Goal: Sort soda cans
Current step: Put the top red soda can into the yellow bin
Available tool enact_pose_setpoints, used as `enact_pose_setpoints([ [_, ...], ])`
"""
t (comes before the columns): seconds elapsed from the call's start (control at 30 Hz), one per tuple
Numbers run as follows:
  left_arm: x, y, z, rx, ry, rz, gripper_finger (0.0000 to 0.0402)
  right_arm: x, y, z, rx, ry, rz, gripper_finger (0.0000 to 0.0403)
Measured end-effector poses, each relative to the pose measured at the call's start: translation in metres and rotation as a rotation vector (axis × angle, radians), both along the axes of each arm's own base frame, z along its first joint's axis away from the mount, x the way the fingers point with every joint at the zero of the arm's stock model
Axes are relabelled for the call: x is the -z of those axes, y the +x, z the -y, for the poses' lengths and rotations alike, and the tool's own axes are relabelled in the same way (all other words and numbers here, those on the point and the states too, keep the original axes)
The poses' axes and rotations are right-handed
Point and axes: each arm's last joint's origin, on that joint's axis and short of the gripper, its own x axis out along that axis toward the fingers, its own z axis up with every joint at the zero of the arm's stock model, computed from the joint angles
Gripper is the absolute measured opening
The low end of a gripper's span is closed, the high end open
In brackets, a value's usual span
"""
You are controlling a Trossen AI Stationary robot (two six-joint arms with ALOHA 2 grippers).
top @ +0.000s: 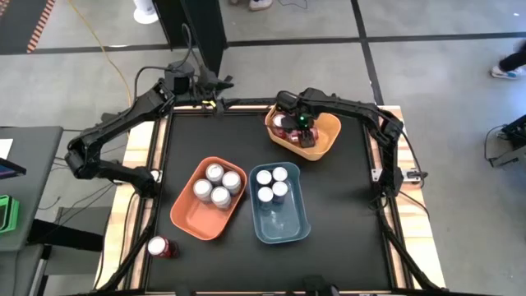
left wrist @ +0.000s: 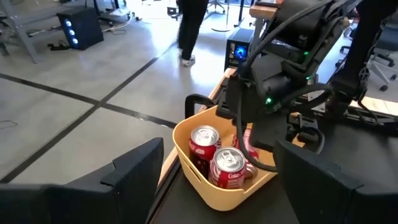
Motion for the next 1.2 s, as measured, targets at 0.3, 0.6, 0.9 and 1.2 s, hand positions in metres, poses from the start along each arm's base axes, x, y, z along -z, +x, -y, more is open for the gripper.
enact_pose_setpoints([
  [0.3, 0.002, 0.000, 0.000, 0.001, -0.010, -0.019, 0.0297, 0.022, -0.010, 0.005, 0.038, 0.057, 0.006, 0.0293],
  [0.6, 0.002, 0.000, 0.000, 0.005, 0.004, -0.022, 0.0297, 0.054, -0.020, 0.012, 0.070, 0.014, 0.037, 0.0338],
  [0.9, 0.001, 0.000, 0.000, 0.005, 0.006, -0.017, 0.0297, 0.070, -0.029, 0.019, 0.123, 0.035, 0.073, 0.0344],
  [1.2, 0.001, 0.000, 0.000, 0.002, -0.002, -0.013, 0.0297, 0.090, -0.029, 0.022, 0.134, 0.118, 0.048, 0.0349],
])
